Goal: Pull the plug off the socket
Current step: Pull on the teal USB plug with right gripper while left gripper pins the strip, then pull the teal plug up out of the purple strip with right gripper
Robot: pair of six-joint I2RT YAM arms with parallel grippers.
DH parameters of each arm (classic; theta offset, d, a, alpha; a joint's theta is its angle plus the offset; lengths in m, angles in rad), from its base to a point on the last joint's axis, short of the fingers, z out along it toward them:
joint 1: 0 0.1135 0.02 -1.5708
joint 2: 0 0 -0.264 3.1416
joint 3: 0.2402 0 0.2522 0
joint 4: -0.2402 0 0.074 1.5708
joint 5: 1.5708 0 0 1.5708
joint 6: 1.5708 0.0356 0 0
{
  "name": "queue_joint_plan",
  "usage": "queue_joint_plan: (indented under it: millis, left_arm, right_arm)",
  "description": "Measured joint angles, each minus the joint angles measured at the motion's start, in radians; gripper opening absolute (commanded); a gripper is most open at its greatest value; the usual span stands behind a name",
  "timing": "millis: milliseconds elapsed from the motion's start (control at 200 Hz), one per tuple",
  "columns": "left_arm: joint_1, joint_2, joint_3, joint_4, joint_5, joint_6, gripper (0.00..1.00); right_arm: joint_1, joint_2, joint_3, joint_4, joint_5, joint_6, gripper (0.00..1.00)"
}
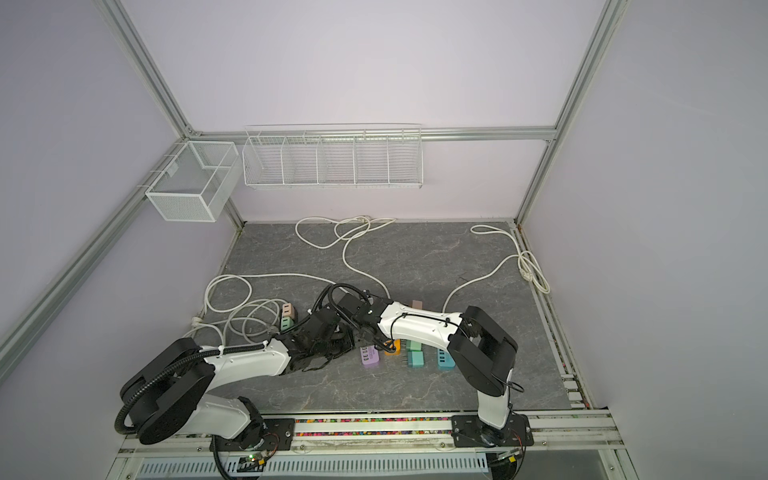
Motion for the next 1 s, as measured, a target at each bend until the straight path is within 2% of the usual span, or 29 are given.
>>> queue_joint_plan:
  millis: [1000]
  left_arm:
    - [-0.008, 0.002, -0.007, 0.018, -0.018, -0.024, 0.19]
  right_arm:
    - [-0.002, -0.016, -0.018, 0.016, 0.0, 0.003, 0.09]
